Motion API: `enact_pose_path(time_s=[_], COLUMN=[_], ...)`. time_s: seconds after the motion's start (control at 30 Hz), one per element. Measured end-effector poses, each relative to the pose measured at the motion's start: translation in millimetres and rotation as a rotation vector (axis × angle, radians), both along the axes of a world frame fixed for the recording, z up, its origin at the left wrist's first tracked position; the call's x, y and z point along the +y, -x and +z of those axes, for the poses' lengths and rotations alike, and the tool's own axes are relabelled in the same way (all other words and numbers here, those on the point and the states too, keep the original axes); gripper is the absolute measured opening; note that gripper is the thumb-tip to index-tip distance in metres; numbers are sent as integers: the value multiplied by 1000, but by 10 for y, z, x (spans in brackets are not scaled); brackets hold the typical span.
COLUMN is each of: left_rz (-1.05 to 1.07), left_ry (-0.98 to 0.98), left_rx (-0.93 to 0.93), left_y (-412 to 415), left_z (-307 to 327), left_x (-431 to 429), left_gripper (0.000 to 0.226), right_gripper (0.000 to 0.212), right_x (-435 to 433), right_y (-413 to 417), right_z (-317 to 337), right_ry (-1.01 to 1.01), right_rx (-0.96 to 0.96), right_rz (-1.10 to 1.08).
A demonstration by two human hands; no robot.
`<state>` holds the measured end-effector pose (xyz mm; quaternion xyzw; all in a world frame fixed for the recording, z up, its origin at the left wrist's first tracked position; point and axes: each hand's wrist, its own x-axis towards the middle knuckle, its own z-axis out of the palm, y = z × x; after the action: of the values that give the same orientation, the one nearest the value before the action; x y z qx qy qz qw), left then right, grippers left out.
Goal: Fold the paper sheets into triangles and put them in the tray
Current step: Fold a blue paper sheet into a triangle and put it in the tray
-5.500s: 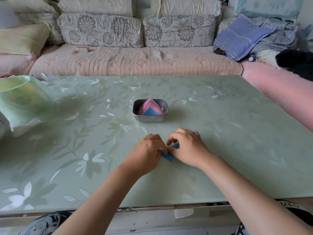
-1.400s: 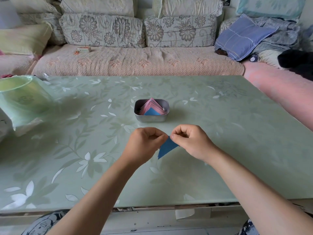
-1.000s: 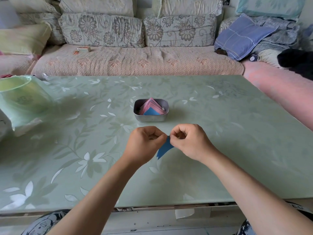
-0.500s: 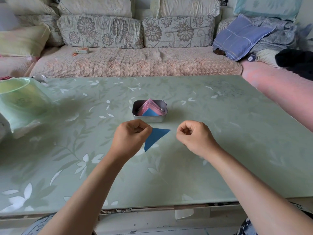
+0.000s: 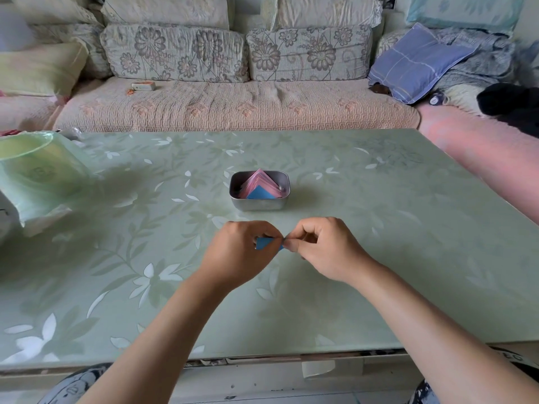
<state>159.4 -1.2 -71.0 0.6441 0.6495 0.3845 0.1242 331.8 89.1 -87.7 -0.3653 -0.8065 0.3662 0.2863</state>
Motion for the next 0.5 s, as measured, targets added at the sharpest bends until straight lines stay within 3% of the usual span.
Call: enact_pose_path(time_s=[0.5], left_rz=[45], left_ry=[67], left_rx=[-14], left_y=[322], left_z=[89], left_x=[11], left_gripper=[13], right_gripper=[22], right_x=[44], right_y=[-44], right_z=[40], right_ry=[37], right_rx=[5], right_rz=[-12])
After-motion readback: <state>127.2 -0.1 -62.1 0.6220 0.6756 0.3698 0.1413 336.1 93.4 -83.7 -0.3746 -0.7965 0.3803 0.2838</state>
